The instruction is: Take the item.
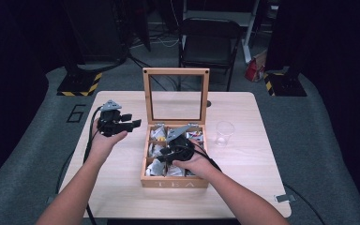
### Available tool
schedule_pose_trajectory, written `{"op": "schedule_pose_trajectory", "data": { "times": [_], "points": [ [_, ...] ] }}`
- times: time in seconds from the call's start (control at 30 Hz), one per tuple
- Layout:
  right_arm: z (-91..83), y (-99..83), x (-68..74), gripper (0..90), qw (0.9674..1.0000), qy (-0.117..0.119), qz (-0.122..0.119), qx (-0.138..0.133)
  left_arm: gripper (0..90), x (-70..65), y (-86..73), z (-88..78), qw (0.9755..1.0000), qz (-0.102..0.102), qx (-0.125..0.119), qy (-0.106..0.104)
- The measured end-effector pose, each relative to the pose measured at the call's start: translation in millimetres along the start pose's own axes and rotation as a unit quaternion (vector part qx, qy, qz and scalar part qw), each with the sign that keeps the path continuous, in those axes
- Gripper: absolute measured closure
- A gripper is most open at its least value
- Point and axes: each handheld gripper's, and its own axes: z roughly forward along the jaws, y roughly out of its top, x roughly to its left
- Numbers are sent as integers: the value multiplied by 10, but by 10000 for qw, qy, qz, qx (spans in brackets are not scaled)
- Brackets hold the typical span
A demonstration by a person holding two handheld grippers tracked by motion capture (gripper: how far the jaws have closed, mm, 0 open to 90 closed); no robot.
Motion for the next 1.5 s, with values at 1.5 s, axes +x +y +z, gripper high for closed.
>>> {"op": "schedule_pose_trajectory", "data": {
  "times": [1.5],
  "points": [
    [-326,317,149,898,9984,262,-474,-173,458,31,44,-74,10000,-19,-63,67]
  ]
}}
